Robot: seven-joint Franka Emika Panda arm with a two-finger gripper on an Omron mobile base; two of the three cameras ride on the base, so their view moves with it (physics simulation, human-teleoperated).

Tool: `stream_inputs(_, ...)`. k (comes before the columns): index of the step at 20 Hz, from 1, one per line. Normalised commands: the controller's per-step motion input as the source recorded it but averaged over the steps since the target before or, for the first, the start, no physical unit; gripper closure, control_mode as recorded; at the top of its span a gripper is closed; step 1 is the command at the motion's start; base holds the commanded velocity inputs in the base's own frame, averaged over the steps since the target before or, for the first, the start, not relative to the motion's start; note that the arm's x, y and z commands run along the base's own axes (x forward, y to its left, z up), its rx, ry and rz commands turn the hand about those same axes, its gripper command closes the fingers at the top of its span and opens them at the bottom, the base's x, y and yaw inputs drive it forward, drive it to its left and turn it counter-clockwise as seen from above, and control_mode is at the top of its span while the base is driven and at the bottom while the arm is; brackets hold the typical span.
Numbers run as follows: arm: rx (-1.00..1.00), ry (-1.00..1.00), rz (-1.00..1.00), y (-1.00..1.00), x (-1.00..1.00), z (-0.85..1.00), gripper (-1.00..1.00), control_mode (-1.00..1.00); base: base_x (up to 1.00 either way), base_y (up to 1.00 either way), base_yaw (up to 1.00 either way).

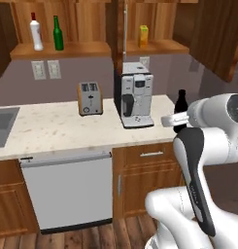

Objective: Sort all alcoholic drinks to one cabinet, and non-alcoholic drinks to the other.

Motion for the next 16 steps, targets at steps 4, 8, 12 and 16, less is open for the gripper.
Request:
stream_inputs(4,0.00,0.00,0.00,0.00,0.00,0.00,1.00,1.00,0.20,-0.54,-0.02)
stream_inputs(8,0.00,0.00,0.00,0.00,0.00,0.00,1.00,1.00,0.39,-0.09,0.00)
stream_inputs(12,0.00,0.00,0.00,0.00,0.00,0.00,1.00,1.00,0.30,-0.10,0.00)
stream_inputs(16,0.00,0.00,0.00,0.00,0.00,0.00,1.00,1.00,0.43,-0.10,0.00)
